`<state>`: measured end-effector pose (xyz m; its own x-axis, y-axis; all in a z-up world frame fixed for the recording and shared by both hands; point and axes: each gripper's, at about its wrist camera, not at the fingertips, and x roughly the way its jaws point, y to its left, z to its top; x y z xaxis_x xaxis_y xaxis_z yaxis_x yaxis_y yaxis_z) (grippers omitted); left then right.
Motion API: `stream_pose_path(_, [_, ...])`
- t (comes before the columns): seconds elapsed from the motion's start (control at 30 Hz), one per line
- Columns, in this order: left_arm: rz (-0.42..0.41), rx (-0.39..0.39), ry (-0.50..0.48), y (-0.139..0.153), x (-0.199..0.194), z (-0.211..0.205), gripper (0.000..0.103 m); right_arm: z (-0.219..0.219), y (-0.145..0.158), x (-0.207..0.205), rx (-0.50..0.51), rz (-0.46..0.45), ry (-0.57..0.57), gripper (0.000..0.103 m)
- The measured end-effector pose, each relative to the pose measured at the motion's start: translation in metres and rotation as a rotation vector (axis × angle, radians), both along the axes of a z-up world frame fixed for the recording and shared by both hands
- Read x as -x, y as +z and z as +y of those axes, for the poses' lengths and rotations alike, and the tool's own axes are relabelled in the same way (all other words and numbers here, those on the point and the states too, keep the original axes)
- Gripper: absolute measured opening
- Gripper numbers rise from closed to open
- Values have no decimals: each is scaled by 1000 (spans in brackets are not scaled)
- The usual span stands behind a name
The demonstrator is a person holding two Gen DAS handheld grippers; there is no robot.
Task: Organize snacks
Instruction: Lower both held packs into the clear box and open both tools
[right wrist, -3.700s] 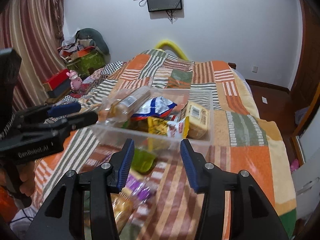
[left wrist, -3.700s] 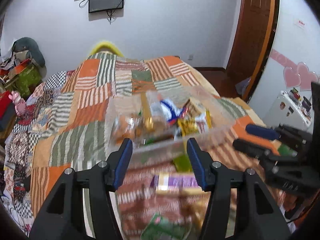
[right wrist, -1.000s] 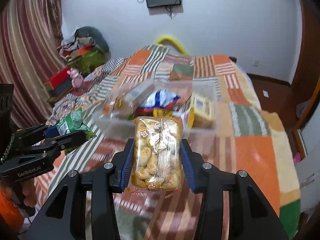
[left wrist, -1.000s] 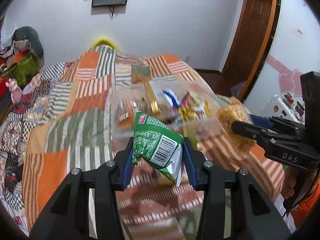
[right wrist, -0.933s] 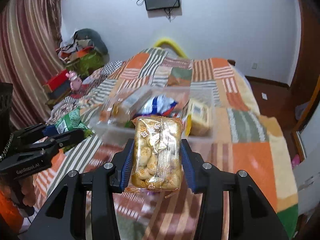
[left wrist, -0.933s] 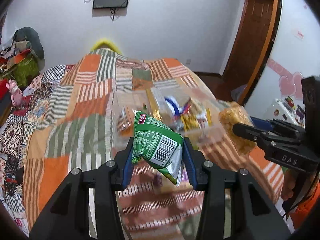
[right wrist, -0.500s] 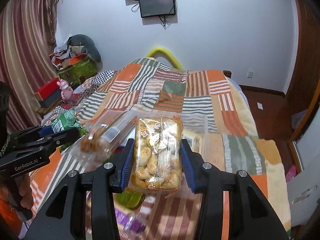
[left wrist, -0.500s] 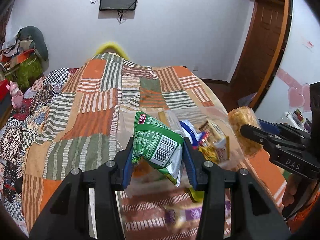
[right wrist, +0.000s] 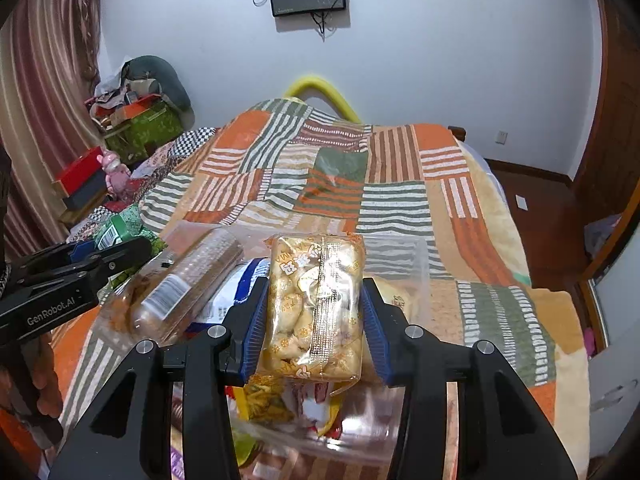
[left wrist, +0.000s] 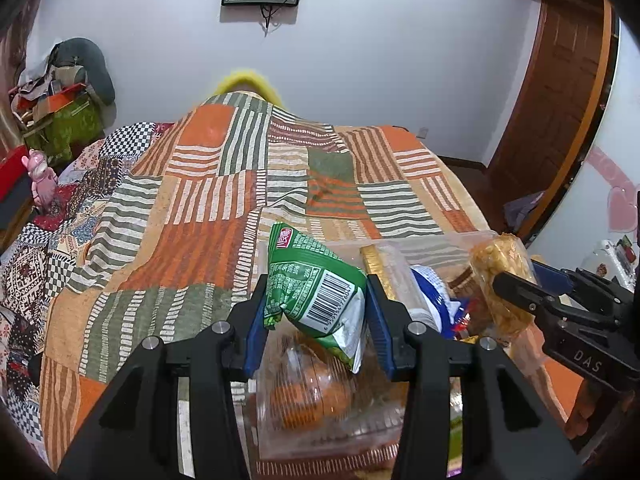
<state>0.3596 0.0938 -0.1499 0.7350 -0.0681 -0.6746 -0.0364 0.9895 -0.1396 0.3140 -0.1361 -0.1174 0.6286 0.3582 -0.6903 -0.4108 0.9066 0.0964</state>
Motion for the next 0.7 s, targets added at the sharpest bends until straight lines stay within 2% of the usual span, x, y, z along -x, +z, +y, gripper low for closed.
stream_pose_path(0.37, [-2, -9, 8, -4, -5, -5, 46, 10, -5, -6, 28, 5, 30, 42])
stream_pose_path(0.7, [-53, -19, -5, 24, 29, -6, 64, 0, 18, 13, 2, -32, 49, 46])
